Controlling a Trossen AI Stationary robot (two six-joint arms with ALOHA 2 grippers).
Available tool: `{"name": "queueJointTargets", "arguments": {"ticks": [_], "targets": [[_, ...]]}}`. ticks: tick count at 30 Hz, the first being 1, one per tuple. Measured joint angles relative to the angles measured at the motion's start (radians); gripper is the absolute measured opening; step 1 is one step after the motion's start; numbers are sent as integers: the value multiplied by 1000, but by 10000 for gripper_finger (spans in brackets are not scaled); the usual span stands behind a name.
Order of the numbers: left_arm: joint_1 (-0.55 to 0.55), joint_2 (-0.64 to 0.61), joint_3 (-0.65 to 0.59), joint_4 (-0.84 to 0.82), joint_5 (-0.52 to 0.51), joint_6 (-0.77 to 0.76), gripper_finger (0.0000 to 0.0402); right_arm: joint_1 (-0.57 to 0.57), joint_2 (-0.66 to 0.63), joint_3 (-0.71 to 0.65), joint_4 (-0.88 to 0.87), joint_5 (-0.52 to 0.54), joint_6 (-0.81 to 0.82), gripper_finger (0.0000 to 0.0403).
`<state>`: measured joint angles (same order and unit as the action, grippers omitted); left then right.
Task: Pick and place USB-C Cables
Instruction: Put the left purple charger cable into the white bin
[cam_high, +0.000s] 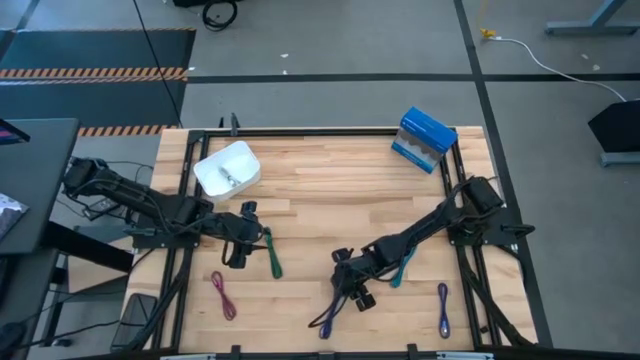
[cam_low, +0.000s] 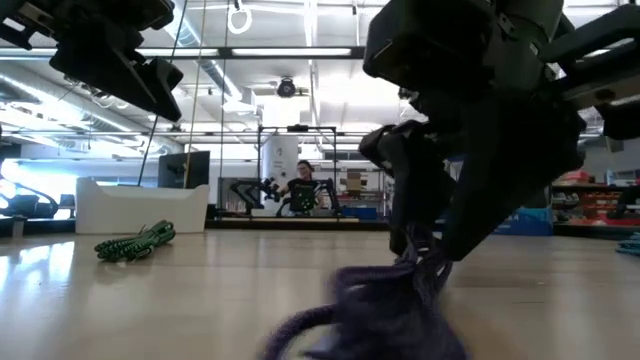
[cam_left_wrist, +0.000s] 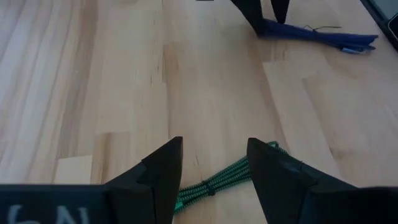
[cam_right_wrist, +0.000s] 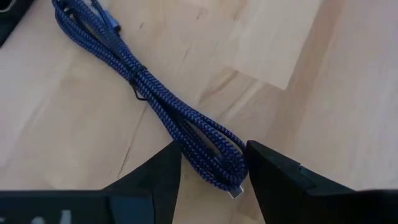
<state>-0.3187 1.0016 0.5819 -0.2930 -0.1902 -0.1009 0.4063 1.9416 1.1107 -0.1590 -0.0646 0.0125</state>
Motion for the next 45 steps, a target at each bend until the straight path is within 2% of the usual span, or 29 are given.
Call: {"name": "queueJointTargets", "arguments": {"ticks": [5,10,12,18,23,27,32,40,45], "targets": [[0,0,0,11,0,-7,181,8,17,2,15,51,3,139],[0,0,0,12,-48,-10,181,9,14,2,14,96,14,35],[1,0,0,12,-85,-10,181,9,12,2,13,125,19,17],[2,0,0,15,-150,18,181,-3,-8,-1,3,249,40,18],[2,0,0,68,-164,38,181,-25,-97,0,43,421,26,18],[2,0,0,117,-232,73,181,-50,-168,-1,52,496,8,18],[2,0,0,133,-246,108,193,-94,-211,0,53,507,-15,18],[1,0,0,201,-215,105,267,-189,-208,0,43,446,-25,18],[9,0,0,185,-198,58,303,-235,-214,0,106,436,-62,18]]}}
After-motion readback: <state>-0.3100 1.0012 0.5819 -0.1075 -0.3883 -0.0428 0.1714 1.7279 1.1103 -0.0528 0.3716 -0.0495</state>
